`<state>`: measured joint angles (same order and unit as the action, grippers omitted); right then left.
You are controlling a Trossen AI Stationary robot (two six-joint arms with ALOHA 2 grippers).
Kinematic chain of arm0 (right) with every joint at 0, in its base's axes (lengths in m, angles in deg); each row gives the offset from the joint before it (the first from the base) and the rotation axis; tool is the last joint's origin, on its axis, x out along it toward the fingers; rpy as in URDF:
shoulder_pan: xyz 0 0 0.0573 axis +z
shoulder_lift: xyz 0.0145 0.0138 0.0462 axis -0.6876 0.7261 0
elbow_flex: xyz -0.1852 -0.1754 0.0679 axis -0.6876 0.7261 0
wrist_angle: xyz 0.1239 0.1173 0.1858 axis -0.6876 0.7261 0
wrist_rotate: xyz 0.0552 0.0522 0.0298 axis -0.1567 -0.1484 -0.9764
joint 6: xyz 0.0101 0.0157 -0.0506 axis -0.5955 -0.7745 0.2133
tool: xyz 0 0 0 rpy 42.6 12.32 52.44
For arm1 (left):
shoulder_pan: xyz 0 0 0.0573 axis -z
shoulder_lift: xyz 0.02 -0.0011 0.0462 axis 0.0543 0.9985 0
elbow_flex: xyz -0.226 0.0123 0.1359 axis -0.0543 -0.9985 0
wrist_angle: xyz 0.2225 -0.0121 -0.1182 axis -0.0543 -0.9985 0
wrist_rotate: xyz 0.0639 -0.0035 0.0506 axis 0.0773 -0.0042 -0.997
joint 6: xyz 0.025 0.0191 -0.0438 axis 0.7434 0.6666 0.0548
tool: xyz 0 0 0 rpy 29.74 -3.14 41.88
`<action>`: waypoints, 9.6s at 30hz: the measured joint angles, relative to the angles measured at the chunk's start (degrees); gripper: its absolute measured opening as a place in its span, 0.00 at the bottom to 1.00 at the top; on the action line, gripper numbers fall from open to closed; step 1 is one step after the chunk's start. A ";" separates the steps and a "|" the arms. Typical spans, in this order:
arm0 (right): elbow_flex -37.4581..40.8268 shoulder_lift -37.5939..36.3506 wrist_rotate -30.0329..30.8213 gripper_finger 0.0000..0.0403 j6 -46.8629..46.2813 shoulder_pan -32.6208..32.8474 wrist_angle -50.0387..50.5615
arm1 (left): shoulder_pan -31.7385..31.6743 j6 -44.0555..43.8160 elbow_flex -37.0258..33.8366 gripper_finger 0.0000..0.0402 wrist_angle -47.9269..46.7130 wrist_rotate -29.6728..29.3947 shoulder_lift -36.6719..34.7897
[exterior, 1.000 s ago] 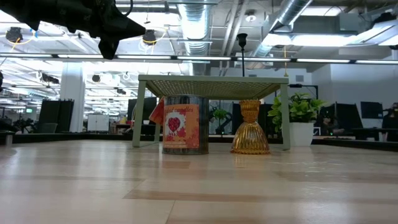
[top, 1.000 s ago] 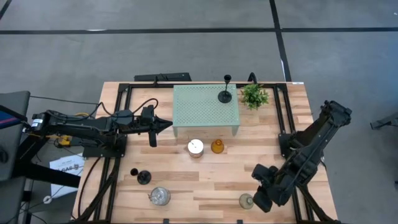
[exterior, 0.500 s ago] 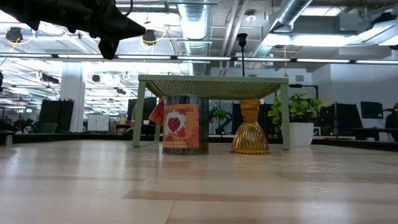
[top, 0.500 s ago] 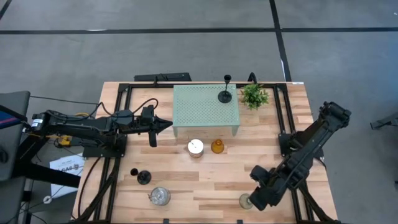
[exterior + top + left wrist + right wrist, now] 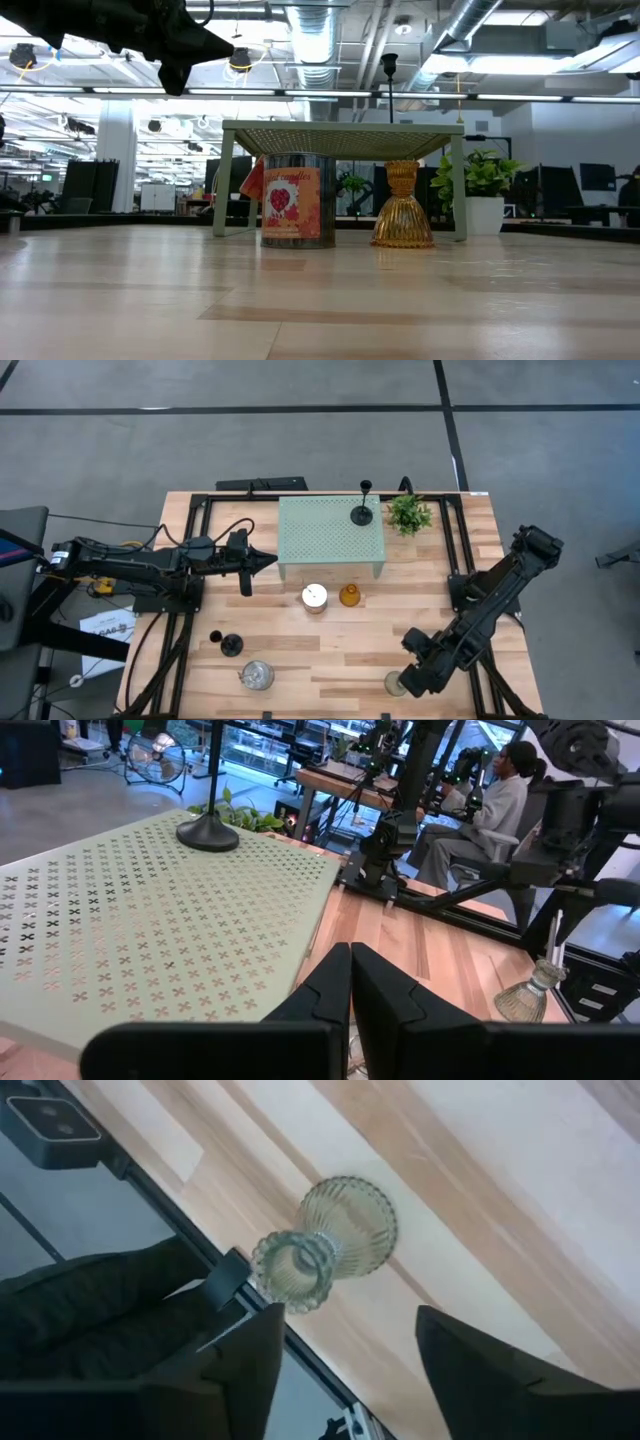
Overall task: Pick & Place candle stick holders
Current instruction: Put the green glass candle holder on the shelf, then put the black candle holder on the shelf
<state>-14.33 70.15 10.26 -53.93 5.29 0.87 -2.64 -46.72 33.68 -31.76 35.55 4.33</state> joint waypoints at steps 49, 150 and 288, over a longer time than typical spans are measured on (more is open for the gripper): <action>2.34 7.38 -0.55 0.02 5.18 0.11 -10.82 | -0.02 0.01 0.00 0.03 -0.42 -0.01 0.00; -44.82 11.82 -10.79 0.01 74.20 -69.40 37.95 | -0.01 -0.07 -0.02 0.03 -0.66 0.00 0.00; -45.73 -0.29 37.20 0.20 52.82 -18.96 36.68 | -0.02 -0.16 -0.02 0.03 -0.62 2.35 0.00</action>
<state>-60.05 69.86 47.46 -1.11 -13.67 37.54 -2.66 -46.88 33.66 -32.38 37.90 4.33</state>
